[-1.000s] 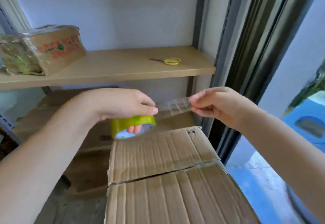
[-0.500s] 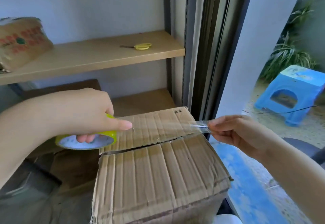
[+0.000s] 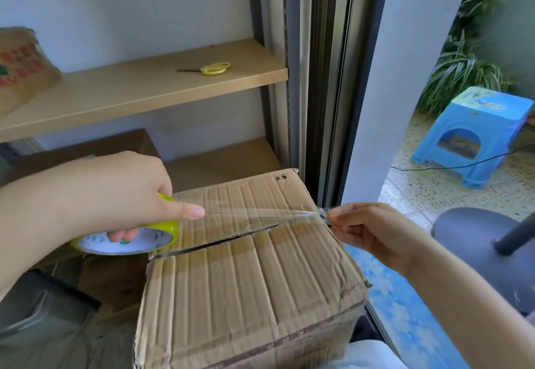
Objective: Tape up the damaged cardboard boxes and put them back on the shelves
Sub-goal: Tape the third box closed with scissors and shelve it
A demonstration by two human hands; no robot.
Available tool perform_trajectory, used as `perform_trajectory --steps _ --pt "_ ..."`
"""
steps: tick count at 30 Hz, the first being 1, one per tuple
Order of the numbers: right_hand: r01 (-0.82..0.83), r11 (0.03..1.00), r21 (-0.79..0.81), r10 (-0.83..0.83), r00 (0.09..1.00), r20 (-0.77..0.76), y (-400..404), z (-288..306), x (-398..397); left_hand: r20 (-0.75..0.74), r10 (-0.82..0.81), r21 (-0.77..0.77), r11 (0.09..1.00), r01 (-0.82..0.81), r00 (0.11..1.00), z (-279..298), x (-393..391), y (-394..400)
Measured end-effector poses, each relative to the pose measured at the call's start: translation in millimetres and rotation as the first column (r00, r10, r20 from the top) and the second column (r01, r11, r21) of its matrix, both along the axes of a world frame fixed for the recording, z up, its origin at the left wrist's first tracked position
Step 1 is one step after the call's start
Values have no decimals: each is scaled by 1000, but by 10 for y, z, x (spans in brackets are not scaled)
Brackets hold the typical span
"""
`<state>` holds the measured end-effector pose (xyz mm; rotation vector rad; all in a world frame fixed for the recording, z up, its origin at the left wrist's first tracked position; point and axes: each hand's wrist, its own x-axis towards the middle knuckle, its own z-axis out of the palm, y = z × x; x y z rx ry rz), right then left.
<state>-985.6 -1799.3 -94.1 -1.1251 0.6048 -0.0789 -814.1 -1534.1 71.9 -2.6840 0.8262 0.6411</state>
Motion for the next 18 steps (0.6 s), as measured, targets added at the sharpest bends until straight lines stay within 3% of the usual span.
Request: perform_trajectory --steps 3,6,7,9,10,13,15,17,18 --pt "-102 995 17 102 994 -23 133 -62 20 13 7 59 998 -8 1000 -37 -3 9" --pt "-182 953 -242 153 979 -136 197 -4 50 30 -6 97 995 3 1000 -77 -1 15" --pt "-213 887 -410 138 969 -205 204 16 61 43 -15 109 994 10 999 -87 4 10" --pt "-290 626 -724 40 939 -342 198 72 96 66 -32 133 991 23 997 -104 13 10" --pt "-312 514 -799 1 932 -364 180 113 110 64 -32 136 990 23 997 -111 18 16" --pt "-176 435 -883 -11 980 -201 117 253 176 52 -11 111 994 5 999 -118 23 39" --pt "-6 286 -958 35 999 4 190 344 275 60 -10 108 994 3 998 -134 13 44" --pt "50 141 -989 207 975 79 379 464 376 69 -5 100 995 -2 998 -136 2 53" --pt "3 94 -996 323 946 34 483 518 409 66 -1 85 996 -5 998 -124 3 64"
